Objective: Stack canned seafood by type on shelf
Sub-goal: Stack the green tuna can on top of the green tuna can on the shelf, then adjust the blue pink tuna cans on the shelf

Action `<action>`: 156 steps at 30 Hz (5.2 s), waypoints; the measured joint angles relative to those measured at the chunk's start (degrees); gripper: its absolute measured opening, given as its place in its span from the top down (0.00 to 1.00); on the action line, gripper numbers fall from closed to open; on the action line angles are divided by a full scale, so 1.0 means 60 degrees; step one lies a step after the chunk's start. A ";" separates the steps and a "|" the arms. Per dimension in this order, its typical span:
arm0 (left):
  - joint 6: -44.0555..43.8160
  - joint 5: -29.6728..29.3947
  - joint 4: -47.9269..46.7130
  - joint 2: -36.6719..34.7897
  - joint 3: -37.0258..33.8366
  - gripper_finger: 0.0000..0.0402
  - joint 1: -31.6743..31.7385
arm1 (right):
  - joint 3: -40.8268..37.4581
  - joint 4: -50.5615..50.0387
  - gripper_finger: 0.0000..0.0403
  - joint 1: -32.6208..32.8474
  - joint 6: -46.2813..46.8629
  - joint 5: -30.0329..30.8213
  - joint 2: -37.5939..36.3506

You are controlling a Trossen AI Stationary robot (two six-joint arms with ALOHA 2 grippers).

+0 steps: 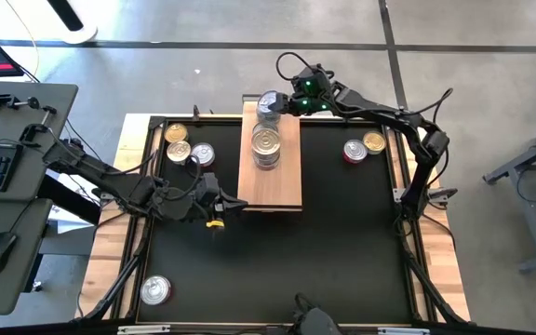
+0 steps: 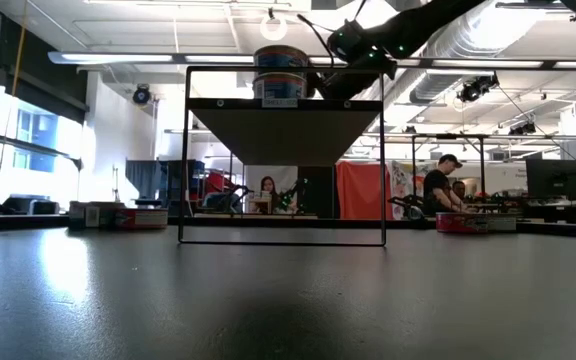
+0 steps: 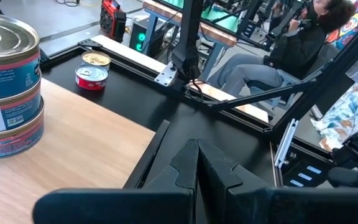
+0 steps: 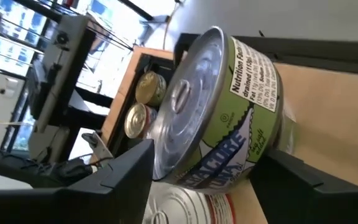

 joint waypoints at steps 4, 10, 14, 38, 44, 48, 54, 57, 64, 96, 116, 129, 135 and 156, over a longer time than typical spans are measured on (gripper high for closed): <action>-0.0013 0.0002 -0.0166 0.0000 0.0000 1.00 0.0000 | 0.0053 -0.0565 0.41 -0.0003 -0.0207 0.0004 -0.0004; -0.0012 0.0002 -0.0167 0.0000 0.0000 1.00 0.0000 | 0.0053 -0.0675 0.41 -0.0007 -0.0456 0.0004 -0.0004; -0.0009 0.0002 -0.0201 0.0000 0.0000 1.00 0.0000 | 0.0057 -0.0657 0.41 -0.0007 -0.0434 -0.0101 -0.0004; -0.0003 0.0002 -0.0530 0.0003 0.0000 1.00 0.0007 | 0.0068 0.0017 0.41 -0.0062 -0.0400 -0.0685 0.0000; -0.0002 0.0002 -0.0590 0.0000 0.0000 1.00 0.0007 | 0.0068 -0.0195 0.41 -0.0069 -0.0787 -0.0623 -0.0004; 0.0009 0.0002 -0.0707 0.0000 0.0000 1.00 0.0007 | 0.0068 -0.0202 0.41 -0.0069 -0.1034 -0.0497 -0.0002; -0.0002 0.0005 -0.0896 0.0004 0.0000 1.00 0.0007 | 0.0068 -0.0372 0.40 -0.0069 -0.1283 -0.0012 -0.0004; 0.0002 0.0003 -0.0896 0.0002 0.0000 1.00 0.0007 | 0.0068 -0.0522 0.38 -0.0095 -0.1288 0.0073 0.0000; 0.0005 0.0004 -0.0894 0.0004 0.0000 1.00 0.0007 | 0.0072 -0.0600 0.28 -0.0132 -0.1524 0.0061 -0.0001; -0.0250 0.0002 -0.1067 0.0004 0.0004 1.00 0.0007 | 0.0072 -0.1753 0.24 -0.1991 -0.3790 -0.0497 -0.0848; 0.0698 0.1891 -0.1341 -0.1294 0.0317 1.00 0.1080 | 0.0068 -0.5203 0.24 -0.1146 -0.6382 -0.2042 -0.1164; 0.1930 0.1066 -0.2657 -0.2383 0.0324 1.00 0.1267 | -0.1447 -0.6921 0.24 -0.0772 -0.5825 0.0093 -0.2863; 0.2264 0.0803 -0.2536 -0.1819 0.0321 1.00 0.1645 | -0.4186 -0.5911 0.24 0.0090 -0.4295 0.0057 -0.4446; 0.1043 0.1528 0.2322 -0.1005 0.0321 1.00 0.4705 | -0.6719 -0.1200 0.24 0.1902 -0.3954 0.0872 -0.6371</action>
